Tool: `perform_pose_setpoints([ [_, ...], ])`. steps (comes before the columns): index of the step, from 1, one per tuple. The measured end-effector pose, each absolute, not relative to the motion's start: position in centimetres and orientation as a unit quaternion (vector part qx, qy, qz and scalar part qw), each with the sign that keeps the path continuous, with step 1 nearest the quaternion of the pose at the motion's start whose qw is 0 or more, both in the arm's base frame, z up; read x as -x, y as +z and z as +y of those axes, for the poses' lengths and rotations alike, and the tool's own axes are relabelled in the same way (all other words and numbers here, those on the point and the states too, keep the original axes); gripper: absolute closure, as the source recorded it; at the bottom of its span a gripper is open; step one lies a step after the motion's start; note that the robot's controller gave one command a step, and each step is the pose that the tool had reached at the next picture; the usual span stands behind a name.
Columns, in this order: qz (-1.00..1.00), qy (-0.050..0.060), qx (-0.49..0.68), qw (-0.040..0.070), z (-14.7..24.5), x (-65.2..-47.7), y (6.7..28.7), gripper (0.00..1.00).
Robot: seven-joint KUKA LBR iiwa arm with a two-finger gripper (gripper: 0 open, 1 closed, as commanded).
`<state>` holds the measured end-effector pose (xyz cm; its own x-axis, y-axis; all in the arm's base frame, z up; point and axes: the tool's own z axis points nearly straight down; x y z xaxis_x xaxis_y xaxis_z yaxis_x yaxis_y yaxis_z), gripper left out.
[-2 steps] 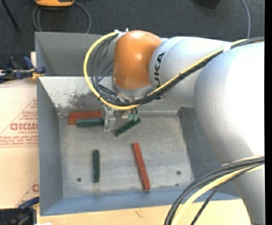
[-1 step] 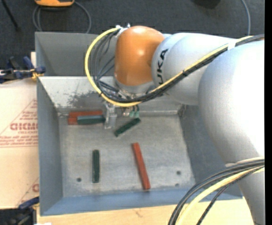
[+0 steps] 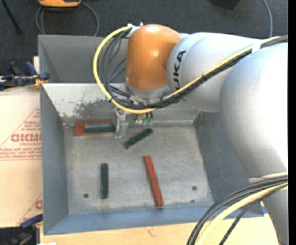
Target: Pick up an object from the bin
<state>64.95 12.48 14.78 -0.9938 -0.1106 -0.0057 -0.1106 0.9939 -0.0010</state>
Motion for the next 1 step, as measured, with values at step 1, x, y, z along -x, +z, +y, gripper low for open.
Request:
perform_pose_setpoints([
  [1,0.998,0.000,0.055,0.003,12.47,-65.01,15.84,1.00],
])
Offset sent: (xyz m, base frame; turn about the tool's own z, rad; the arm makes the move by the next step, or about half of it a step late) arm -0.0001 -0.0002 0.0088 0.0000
